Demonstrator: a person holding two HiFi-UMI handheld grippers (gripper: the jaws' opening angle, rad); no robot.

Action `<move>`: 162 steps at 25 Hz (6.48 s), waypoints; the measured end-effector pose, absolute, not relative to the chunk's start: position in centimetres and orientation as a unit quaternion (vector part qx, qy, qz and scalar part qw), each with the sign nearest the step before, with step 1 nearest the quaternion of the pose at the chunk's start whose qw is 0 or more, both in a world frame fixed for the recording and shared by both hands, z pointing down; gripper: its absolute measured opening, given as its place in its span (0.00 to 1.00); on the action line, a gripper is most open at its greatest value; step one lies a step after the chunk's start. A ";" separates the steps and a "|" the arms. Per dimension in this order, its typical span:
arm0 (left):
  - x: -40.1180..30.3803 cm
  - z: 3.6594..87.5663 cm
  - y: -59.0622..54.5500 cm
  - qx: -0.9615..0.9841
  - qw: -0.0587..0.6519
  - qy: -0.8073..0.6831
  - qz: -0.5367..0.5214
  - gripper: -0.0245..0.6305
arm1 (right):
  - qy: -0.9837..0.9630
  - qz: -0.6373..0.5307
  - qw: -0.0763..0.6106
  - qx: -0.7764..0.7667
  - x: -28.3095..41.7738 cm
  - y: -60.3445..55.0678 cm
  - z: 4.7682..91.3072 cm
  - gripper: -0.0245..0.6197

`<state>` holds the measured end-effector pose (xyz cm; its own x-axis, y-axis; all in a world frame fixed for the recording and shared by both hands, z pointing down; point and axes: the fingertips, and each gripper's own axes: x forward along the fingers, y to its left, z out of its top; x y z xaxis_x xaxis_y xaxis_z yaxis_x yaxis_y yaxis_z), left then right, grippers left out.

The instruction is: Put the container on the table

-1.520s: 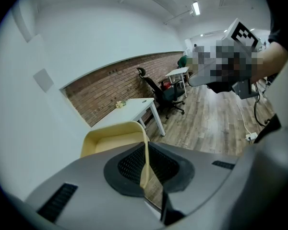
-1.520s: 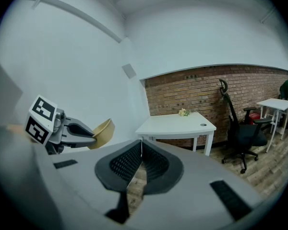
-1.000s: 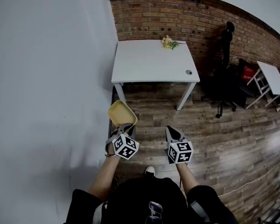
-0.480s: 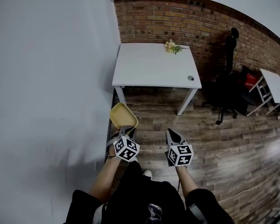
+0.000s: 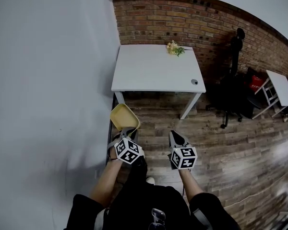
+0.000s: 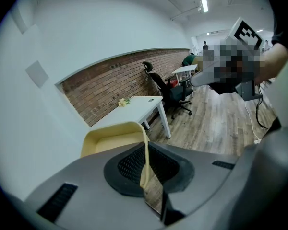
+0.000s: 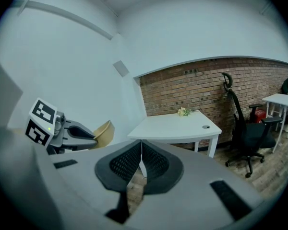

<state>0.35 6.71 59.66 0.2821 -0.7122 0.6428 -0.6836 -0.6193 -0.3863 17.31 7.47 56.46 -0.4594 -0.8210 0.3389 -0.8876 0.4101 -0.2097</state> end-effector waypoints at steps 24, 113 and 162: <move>-4.4 59.9 -14.5 -0.817 0.014 0.401 -0.414 0.08 | -0.818 0.185 0.108 0.533 12.2 -12.8 55.6 0.07; -10.7 74.0 -55.9 -0.806 0.066 0.214 -0.548 0.08 | -0.828 0.265 0.163 0.466 3.9 -58.5 63.5 0.07; -15.3 78.7 -57.8 -0.799 0.104 0.127 -0.578 0.09 | -0.785 0.293 0.183 0.514 2.2 -57.8 65.9 0.07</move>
